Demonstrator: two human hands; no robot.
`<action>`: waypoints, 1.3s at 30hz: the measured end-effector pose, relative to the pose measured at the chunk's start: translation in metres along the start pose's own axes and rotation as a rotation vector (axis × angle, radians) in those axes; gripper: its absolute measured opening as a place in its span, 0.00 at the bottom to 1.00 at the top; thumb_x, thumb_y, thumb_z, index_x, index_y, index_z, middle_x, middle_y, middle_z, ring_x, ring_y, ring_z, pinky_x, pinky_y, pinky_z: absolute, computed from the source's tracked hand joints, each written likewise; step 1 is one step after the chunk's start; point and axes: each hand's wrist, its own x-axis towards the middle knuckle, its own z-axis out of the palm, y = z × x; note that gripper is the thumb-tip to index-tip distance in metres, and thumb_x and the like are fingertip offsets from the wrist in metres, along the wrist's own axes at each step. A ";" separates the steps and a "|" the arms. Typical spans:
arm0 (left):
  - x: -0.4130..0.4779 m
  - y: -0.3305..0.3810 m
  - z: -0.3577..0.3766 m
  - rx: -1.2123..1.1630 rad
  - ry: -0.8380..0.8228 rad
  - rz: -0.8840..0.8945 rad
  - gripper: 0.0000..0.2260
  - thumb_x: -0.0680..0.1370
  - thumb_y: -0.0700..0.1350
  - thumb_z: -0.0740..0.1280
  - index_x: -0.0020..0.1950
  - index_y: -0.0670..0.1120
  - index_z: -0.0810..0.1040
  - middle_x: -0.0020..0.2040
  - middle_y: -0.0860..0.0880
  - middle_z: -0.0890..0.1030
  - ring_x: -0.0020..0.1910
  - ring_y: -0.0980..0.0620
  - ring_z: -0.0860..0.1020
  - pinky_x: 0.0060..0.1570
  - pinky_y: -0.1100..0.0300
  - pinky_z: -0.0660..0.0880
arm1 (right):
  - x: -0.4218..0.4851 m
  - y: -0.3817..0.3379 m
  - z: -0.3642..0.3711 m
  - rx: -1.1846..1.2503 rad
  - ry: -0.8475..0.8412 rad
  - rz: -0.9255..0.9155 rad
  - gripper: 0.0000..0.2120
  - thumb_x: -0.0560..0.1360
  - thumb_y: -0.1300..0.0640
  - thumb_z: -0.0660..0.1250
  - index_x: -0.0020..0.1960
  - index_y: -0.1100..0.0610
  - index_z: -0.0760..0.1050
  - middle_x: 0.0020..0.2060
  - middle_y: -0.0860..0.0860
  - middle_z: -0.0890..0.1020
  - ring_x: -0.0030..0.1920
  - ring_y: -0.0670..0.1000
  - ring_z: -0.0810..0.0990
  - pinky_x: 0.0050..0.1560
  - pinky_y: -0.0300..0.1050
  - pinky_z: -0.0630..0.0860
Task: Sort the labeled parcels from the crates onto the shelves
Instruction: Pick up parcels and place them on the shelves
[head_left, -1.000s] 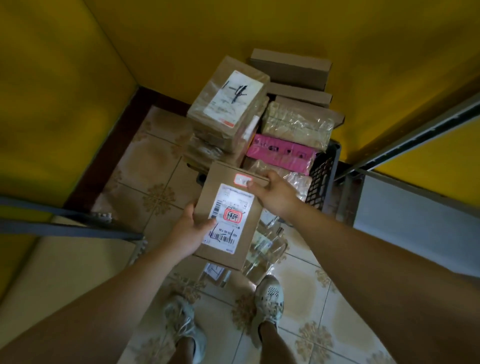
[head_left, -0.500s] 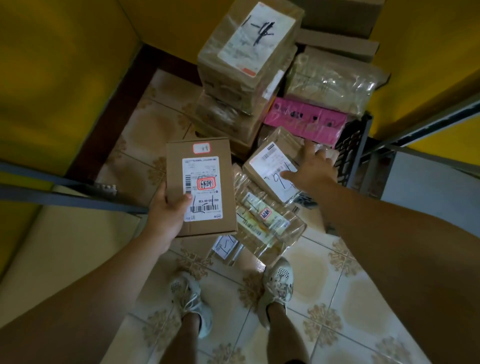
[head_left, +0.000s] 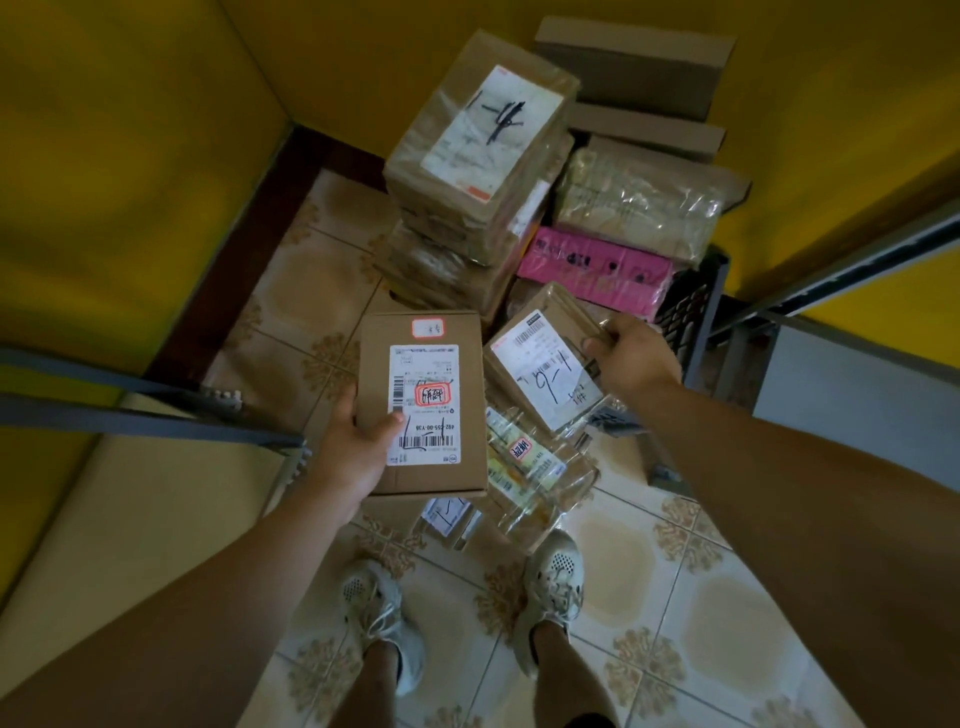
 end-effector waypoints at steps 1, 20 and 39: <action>-0.007 0.006 -0.002 -0.005 0.005 0.001 0.20 0.78 0.45 0.68 0.68 0.54 0.70 0.58 0.53 0.81 0.56 0.50 0.81 0.53 0.45 0.80 | -0.007 -0.003 -0.007 0.040 0.019 0.011 0.09 0.80 0.48 0.64 0.55 0.53 0.74 0.46 0.52 0.78 0.45 0.56 0.77 0.43 0.46 0.71; -0.177 0.157 -0.131 0.018 0.029 0.441 0.28 0.81 0.41 0.64 0.76 0.56 0.57 0.57 0.58 0.71 0.47 0.60 0.75 0.35 0.67 0.70 | -0.292 -0.117 -0.124 0.919 0.271 0.064 0.21 0.82 0.49 0.62 0.73 0.52 0.68 0.57 0.49 0.78 0.50 0.49 0.79 0.44 0.39 0.74; -0.435 0.177 -0.066 0.207 -0.496 0.834 0.35 0.79 0.38 0.67 0.76 0.63 0.53 0.59 0.58 0.73 0.56 0.55 0.73 0.47 0.61 0.75 | -0.584 0.029 -0.189 1.140 0.662 -0.051 0.28 0.79 0.53 0.68 0.73 0.37 0.61 0.63 0.48 0.78 0.56 0.52 0.82 0.57 0.60 0.80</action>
